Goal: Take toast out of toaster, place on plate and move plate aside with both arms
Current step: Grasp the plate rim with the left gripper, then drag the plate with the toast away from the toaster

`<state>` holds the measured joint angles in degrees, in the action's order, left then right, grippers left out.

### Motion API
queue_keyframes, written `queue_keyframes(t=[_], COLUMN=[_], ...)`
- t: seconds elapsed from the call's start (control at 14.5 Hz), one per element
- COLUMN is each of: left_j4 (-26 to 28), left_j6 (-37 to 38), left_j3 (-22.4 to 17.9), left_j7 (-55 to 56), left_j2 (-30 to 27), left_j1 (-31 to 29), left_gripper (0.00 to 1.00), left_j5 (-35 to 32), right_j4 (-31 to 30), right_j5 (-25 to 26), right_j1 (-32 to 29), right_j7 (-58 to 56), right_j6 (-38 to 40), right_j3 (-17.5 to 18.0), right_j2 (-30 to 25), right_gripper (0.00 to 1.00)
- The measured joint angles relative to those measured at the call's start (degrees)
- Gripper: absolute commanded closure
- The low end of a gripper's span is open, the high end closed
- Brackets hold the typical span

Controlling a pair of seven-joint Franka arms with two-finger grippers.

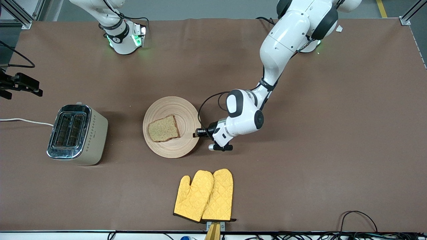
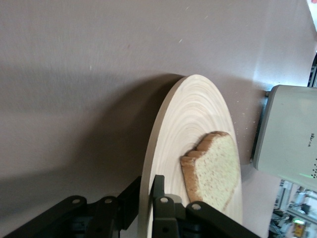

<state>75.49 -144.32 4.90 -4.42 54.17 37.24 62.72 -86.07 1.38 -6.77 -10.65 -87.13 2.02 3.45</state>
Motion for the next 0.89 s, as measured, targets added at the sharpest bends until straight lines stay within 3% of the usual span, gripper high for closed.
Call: queue_keyframes(t=[0.28, 0.55, 0.89], left_j4=[2.6, 3.7, 5.0], left_j6=[9.3, 25.6, 41.6], left_j3=[-0.6, -1.0, -1.3], left_j7=[-3.3, -16.0, -32.8], left_j2=[-6.5, -11.5, -12.2], left_j1=[-7.0, -18.5, -34.7], left_gripper=[1.0, 1.0, 1.0], left_j5=[-10.4, -11.7, -12.0], right_j4=[0.0, 0.0, 0.0], right_j5=[0.0, 0.0, 0.0], right_j1=[0.0, 0.0, 0.2], right_j7=[0.0, 0.0, 0.0], right_j6=[0.0, 0.0, 0.0], right_j3=[0.0, 0.0, 0.1], right_j2=[0.1, 0.1, 0.2], right_gripper=[0.0, 0.0, 0.0])
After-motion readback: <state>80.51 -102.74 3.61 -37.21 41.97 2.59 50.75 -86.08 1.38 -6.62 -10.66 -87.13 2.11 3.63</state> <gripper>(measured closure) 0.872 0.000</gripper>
